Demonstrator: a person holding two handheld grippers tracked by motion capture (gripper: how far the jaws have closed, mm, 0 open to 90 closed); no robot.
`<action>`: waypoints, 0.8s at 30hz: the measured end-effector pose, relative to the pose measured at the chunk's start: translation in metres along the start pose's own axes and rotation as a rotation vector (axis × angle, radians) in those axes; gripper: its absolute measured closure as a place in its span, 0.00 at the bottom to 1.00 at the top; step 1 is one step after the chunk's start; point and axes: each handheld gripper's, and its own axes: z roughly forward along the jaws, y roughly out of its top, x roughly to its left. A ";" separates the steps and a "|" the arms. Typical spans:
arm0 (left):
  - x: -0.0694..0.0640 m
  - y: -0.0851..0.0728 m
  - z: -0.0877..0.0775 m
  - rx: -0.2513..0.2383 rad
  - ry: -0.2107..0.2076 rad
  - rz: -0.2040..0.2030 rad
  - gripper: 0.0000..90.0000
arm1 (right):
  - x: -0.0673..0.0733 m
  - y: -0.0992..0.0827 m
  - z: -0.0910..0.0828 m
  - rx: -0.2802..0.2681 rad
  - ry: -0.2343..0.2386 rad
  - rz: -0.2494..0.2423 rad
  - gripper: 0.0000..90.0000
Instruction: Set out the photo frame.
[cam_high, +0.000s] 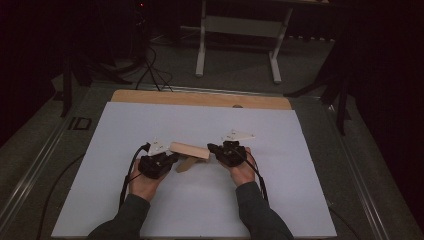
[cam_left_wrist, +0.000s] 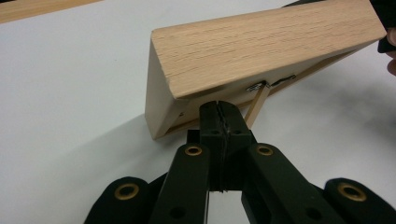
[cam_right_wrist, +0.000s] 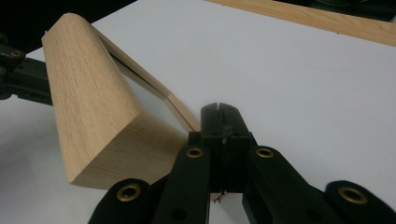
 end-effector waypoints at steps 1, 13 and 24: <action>0.001 0.000 0.000 -0.001 -0.001 0.000 1.00 | 0.000 0.000 0.000 0.000 0.000 -0.002 1.00; 0.001 0.002 0.003 -0.006 -0.017 -0.018 1.00 | 0.002 -0.001 -0.004 0.009 -0.004 -0.029 1.00; -0.007 0.006 0.010 -0.006 -0.030 -0.010 1.00 | 0.008 -0.001 -0.005 0.021 0.002 -0.076 1.00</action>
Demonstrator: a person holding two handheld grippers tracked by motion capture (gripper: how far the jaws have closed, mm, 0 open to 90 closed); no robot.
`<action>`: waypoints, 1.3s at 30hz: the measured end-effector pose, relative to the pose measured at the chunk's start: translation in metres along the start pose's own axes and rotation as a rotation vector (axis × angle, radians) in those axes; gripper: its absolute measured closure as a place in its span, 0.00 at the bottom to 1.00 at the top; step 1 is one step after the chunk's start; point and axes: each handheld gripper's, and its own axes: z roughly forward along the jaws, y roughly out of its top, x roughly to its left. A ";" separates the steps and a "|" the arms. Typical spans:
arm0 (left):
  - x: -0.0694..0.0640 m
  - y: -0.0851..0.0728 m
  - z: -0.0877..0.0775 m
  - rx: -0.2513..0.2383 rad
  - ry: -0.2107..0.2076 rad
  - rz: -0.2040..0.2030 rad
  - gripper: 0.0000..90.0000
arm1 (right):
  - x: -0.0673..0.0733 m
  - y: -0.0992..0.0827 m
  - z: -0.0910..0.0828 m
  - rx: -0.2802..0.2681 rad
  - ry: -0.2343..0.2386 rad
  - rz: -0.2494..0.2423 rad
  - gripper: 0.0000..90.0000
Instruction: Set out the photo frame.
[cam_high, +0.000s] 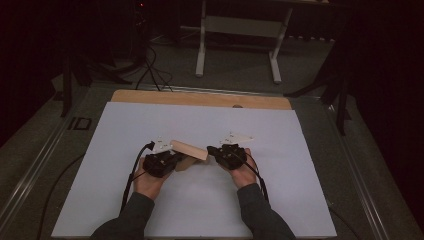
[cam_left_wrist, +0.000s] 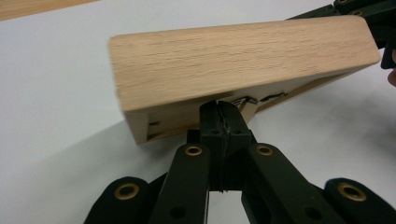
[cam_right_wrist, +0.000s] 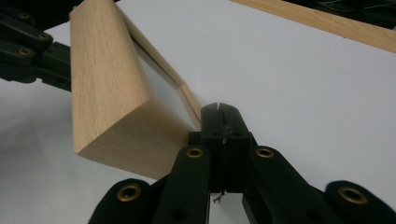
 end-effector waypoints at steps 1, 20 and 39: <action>0.000 0.000 0.000 0.000 -0.001 0.000 1.00 | 0.001 0.000 0.000 0.001 0.000 -0.003 1.00; -0.007 0.001 0.002 0.008 -0.012 0.023 1.00 | 0.009 -0.002 -0.003 0.006 0.015 -0.037 1.00; -0.009 0.000 0.007 0.023 -0.022 0.036 1.00 | 0.016 -0.008 -0.005 0.005 0.026 -0.043 1.00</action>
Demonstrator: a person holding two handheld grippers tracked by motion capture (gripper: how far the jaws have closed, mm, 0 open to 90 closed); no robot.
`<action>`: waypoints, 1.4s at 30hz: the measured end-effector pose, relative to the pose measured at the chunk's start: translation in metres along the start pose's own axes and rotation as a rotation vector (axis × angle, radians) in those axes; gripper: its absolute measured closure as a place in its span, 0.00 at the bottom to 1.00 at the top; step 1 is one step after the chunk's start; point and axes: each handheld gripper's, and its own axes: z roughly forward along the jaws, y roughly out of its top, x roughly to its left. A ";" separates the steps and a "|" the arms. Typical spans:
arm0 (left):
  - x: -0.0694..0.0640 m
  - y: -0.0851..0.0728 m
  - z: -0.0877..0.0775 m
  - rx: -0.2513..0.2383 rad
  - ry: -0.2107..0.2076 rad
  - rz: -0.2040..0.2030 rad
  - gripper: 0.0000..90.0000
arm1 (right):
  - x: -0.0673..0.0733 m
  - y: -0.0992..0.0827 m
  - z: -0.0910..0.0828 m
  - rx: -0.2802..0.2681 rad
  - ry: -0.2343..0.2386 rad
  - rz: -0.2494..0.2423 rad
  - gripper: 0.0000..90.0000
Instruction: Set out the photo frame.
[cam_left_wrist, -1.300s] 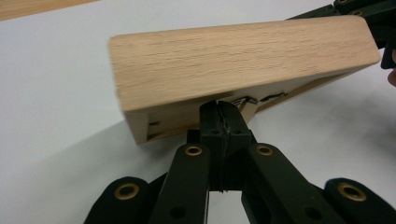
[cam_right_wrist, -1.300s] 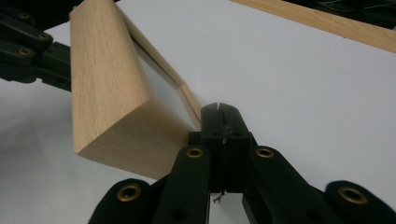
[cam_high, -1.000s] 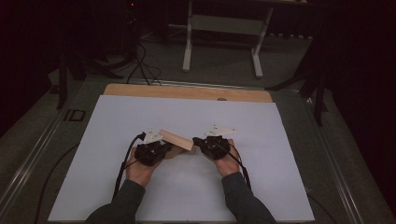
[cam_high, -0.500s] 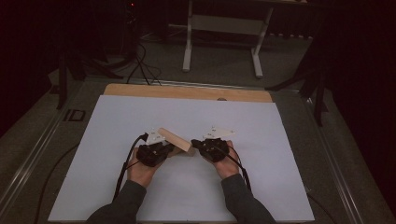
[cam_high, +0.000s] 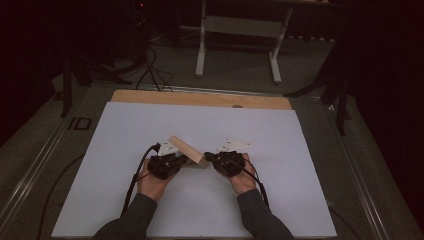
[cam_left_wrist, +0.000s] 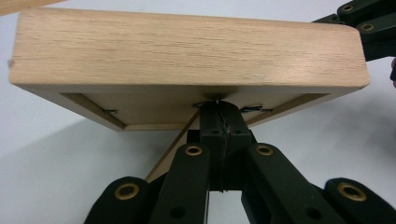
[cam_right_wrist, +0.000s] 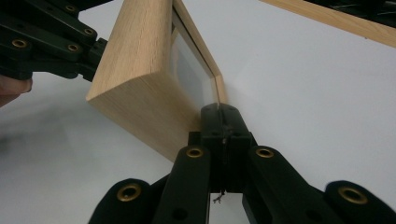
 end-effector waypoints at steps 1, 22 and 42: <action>0.000 0.000 0.001 0.002 -0.009 -0.002 1.00 | 0.000 -0.001 0.000 0.001 0.001 -0.002 1.00; 0.002 -0.001 0.002 0.008 -0.003 -0.009 1.00 | 0.010 -0.002 0.000 0.007 0.019 -0.021 1.00; 0.004 -0.002 0.001 0.008 -0.006 -0.024 1.00 | 0.016 -0.002 0.002 0.006 0.036 -0.030 1.00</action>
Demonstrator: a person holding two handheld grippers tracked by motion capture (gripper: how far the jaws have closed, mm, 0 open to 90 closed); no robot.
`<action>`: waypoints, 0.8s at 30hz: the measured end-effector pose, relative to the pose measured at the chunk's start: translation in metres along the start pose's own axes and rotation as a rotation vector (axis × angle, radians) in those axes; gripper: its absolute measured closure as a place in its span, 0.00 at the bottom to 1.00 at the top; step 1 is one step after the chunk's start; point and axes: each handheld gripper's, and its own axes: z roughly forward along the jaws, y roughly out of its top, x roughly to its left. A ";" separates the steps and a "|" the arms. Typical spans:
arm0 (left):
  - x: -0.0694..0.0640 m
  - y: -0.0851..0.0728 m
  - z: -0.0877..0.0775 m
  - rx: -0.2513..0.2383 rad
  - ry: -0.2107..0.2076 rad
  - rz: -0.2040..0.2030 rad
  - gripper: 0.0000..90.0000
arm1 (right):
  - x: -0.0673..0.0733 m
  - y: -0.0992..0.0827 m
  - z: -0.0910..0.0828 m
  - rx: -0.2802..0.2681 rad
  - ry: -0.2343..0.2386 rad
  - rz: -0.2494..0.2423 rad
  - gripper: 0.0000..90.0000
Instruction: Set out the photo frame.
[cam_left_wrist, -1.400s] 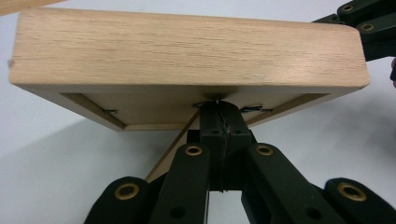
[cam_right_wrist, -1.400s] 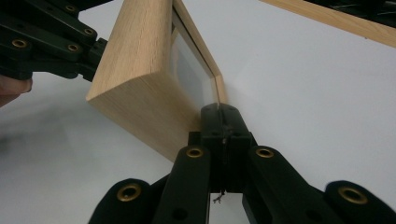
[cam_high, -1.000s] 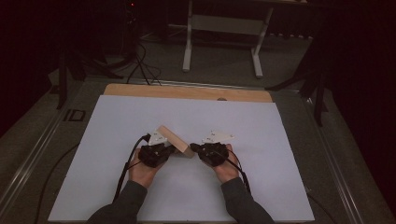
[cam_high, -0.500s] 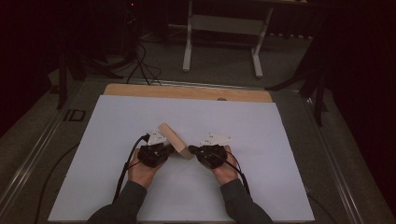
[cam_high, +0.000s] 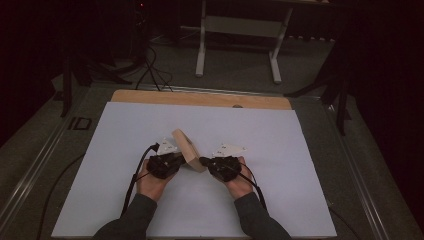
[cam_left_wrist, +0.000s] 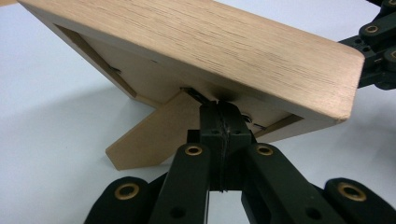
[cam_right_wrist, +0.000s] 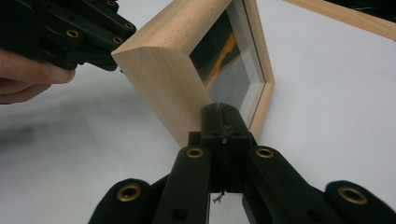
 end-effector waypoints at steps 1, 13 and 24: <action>0.001 0.000 0.000 0.000 -0.001 -0.003 1.00 | 0.000 0.000 0.001 -0.002 0.006 0.000 1.00; 0.009 0.000 -0.001 -0.003 0.010 -0.023 1.00 | 0.006 0.004 0.007 0.004 0.017 -0.018 1.00; 0.017 0.000 -0.002 -0.006 0.002 -0.055 1.00 | 0.011 0.009 0.013 0.012 0.021 -0.033 1.00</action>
